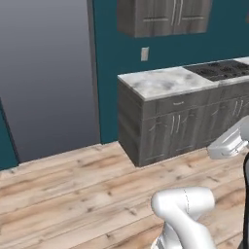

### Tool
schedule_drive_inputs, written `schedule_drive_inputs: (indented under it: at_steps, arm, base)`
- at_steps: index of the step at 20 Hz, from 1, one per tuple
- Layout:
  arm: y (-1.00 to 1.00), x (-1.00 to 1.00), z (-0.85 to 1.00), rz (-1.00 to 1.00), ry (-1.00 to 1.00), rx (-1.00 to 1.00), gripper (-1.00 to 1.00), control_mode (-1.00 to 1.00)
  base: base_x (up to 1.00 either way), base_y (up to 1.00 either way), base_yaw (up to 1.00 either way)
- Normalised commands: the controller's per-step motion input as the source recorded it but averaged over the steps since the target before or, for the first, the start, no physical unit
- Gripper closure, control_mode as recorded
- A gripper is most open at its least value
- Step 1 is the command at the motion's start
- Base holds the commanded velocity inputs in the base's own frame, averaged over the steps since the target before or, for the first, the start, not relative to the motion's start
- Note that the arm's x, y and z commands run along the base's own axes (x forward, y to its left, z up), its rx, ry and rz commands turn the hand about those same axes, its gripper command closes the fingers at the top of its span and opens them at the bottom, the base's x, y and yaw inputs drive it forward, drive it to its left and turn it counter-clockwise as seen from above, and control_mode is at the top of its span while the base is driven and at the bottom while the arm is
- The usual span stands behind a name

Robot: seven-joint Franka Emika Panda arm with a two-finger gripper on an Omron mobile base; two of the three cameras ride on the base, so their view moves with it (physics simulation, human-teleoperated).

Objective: Take the cakes from the fridge and place them on the empty tray on the dining counter.

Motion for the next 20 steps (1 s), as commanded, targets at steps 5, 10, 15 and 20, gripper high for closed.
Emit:
schedule_drive_inputs:
  at_steps: [5,10,15,20]
  arm:
    - [0.00,0.00,0.00,0.00,0.00,0.00,-1.00,1.00]
    - [0.00,0.00,0.00,0.00,0.00,0.00,-1.00,1.00]
    - [0.00,0.00,0.00,0.00,0.00,0.00,-1.00,1.00]
    - [0.00,0.00,0.00,0.00,0.00,0.00,-1.00,1.00]
  base:
    - [1.00,-0.23,-0.57]
    - [1.00,-0.18,-0.64]
    - [1.00,0.00,-0.64]
    - [1.00,0.00,-0.64]
